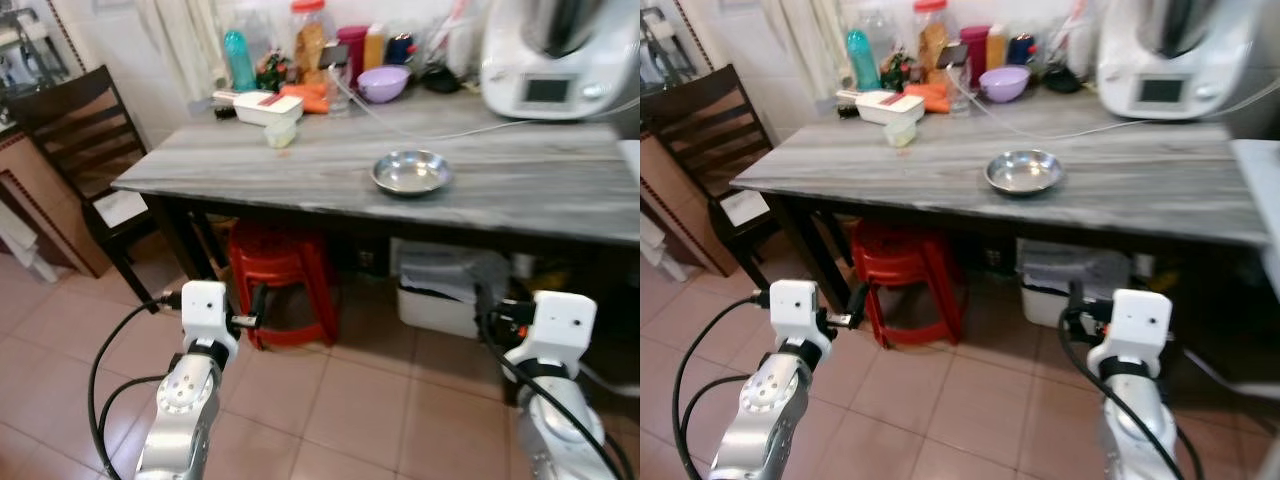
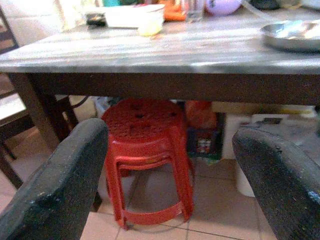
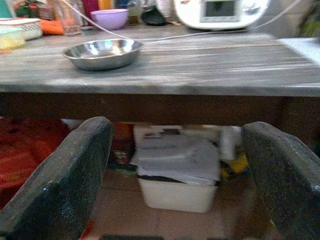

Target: Setting the table

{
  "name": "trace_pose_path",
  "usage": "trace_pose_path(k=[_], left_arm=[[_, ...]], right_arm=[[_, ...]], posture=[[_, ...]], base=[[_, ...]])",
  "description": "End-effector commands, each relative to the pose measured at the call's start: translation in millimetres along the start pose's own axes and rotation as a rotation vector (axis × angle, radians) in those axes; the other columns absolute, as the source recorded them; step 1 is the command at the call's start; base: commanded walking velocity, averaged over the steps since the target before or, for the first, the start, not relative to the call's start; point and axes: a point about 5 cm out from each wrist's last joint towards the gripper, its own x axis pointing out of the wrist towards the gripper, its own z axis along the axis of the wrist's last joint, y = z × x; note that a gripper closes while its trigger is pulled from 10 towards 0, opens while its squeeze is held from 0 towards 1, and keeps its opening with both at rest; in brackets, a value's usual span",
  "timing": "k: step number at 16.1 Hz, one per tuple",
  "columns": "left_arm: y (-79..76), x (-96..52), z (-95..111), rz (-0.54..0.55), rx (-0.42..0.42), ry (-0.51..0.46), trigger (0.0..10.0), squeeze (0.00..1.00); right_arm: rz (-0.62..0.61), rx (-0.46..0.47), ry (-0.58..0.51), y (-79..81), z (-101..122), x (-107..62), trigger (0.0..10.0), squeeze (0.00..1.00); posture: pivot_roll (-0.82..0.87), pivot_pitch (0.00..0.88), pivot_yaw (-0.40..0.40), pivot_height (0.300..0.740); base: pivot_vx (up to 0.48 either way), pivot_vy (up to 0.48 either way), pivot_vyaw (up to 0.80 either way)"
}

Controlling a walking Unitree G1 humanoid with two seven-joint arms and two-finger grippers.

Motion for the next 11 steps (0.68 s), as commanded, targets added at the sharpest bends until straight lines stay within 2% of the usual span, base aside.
trace_pose_path(k=[1, 4, 11], left_arm=[[6.3, -0.6, 1.0, 0.011, 0.008, 0.0, 10.0, 0.0], [-1.2, 2.4, 7.6, -0.072, -0.06, -0.035, 10.0, 0.0], [-8.6, 6.4, 9.7, -0.116, -0.076, -0.045, 10.0, 0.0]], right_arm=[[0.018, 0.02, -0.013, 7.2, 3.3, 0.3, 10.0, 0.0], [0.017, 0.003, -0.03, 8.6, 5.1, 3.2, 10.0, 0.0], [0.026, 0.018, -0.052, 9.7, 8.5, 7.1, 10.0, 0.0]], posture=[[-0.12, 0.0, 0.111, 0.74], [-0.12, 0.0, 0.106, 0.74], [-0.12, 0.0, 0.106, 0.74]], base=[[-0.3, 0.0, 0.0], [0.0, 0.0, 0.0], [0.0, 0.0, 0.0]])
